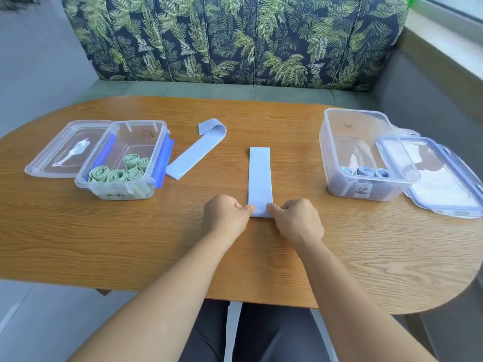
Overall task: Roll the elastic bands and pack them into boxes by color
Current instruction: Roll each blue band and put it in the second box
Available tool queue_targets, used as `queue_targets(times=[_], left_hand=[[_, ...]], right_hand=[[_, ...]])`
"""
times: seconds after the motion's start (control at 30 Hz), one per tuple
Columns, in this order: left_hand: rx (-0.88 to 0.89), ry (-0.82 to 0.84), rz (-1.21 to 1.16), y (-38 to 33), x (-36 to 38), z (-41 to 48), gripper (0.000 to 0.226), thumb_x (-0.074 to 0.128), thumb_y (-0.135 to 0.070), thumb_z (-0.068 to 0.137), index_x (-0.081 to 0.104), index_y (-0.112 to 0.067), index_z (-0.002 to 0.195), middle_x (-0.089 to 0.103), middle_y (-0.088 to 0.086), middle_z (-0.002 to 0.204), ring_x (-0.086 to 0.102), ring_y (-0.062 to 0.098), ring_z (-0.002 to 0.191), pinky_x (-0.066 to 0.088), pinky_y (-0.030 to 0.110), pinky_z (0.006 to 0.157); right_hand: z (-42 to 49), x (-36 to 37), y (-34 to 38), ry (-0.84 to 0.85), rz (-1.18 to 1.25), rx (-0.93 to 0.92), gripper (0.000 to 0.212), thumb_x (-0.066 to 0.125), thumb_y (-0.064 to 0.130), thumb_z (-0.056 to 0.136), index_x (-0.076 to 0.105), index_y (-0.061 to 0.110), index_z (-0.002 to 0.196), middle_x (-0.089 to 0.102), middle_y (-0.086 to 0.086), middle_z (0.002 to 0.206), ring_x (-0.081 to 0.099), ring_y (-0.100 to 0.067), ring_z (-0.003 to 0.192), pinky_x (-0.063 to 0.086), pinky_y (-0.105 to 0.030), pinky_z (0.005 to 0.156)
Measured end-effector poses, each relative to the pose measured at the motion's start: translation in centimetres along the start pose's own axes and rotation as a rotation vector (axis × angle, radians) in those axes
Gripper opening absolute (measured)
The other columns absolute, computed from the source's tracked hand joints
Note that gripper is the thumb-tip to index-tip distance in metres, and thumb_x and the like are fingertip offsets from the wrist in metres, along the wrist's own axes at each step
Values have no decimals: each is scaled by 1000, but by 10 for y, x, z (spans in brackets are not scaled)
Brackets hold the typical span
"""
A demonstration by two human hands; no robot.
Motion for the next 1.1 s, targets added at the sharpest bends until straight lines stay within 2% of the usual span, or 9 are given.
queue_targets(times=[0.13,0.23,0.43,0.57,0.7,0.87,1.0,1.1], left_hand=[[-18,1,39,-3,-1,6,29,71,-36,79,70,-9,69,70,1,65,69,19,69,58,32,69],[-16,13,74,-7,-1,10,29,70,-36,77,70,-8,70,71,3,65,69,21,68,59,34,69],[-7,2,136,-11,-1,17,30,68,-42,79,68,-13,68,71,0,67,68,20,70,56,31,67],[53,-58,78,-9,-3,9,26,64,-37,88,71,-17,73,71,-2,68,68,17,70,54,29,65],[25,-52,-98,1,0,-1,25,64,-26,89,69,-20,65,70,-6,62,71,11,69,54,24,66],[15,-41,-157,0,4,-2,20,66,-28,88,70,-21,69,70,-7,60,70,7,65,55,24,66],[-9,-52,-165,-2,5,3,20,67,-31,87,71,-19,71,68,-7,57,70,7,64,53,23,63],[-20,-48,-143,-3,7,5,24,65,-32,88,69,-18,69,67,-6,54,69,8,64,50,21,62]], right_hand=[[3,0,0,12,16,-25,32,57,44,88,63,17,71,72,0,78,68,-23,75,45,-26,62],[3,0,-1,7,68,-38,26,59,40,85,65,18,72,72,0,77,69,-23,75,54,-31,70],[6,2,0,12,116,-48,20,64,33,80,67,17,68,72,-1,74,70,-24,74,59,-39,74],[11,1,2,19,104,-52,23,66,33,81,67,15,68,72,-3,74,70,-26,73,60,-42,73],[16,0,6,32,88,-56,25,69,33,82,65,13,68,73,-5,74,70,-26,73,60,-41,73],[20,-3,10,41,71,-67,28,67,32,83,63,12,64,71,-4,62,70,-25,70,58,-38,71],[21,-2,10,-1,85,-56,33,68,37,82,69,5,76,73,-8,73,70,-29,73,56,-36,68],[19,0,10,-25,85,-65,35,64,37,85,68,4,74,73,-8,74,70,-28,73,56,-36,68]])
Point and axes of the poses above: each hand's wrist, its own z-axis towards the middle knuckle, its own x-axis out of the palm, y = z × x, the point moved 7 cm from there along z, towards the middle knuckle
